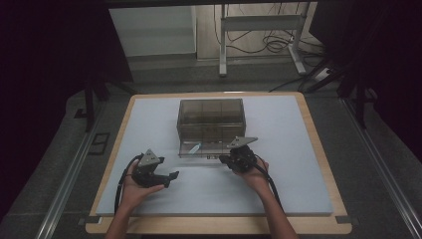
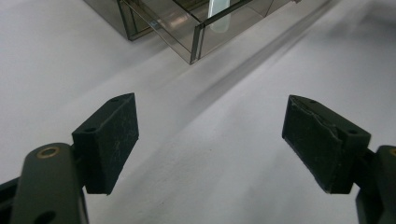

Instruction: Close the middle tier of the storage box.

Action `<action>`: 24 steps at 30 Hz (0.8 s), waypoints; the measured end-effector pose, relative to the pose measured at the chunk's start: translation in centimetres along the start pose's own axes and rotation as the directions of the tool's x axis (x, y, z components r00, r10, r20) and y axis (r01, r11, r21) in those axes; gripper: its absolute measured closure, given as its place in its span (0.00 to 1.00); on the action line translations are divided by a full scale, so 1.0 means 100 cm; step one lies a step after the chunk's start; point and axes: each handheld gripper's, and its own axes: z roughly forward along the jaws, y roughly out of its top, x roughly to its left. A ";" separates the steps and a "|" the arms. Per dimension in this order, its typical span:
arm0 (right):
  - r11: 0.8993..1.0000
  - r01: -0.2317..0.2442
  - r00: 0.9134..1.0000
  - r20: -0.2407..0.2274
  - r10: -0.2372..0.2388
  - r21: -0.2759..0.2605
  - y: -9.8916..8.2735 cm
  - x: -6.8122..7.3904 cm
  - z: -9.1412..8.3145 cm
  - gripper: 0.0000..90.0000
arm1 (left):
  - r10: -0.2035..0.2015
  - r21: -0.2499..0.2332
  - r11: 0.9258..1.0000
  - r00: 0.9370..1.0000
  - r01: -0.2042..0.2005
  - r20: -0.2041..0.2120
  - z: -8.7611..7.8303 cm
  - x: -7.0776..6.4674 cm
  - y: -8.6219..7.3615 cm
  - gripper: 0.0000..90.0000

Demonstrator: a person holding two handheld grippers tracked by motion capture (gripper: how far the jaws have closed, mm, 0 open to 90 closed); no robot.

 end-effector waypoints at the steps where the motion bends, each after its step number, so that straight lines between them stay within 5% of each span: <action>1: 1.000 -0.002 1.000 0.000 0.002 0.000 0.000 0.000 0.000 0.98 | 0.000 0.003 1.000 1.000 0.000 0.002 0.000 0.000 0.000 0.21; 24: 1.000 0.001 1.000 0.003 -0.001 -0.009 0.002 -0.002 0.001 0.98 | -0.003 0.017 1.000 1.000 0.002 0.019 0.003 0.000 -0.001 0.21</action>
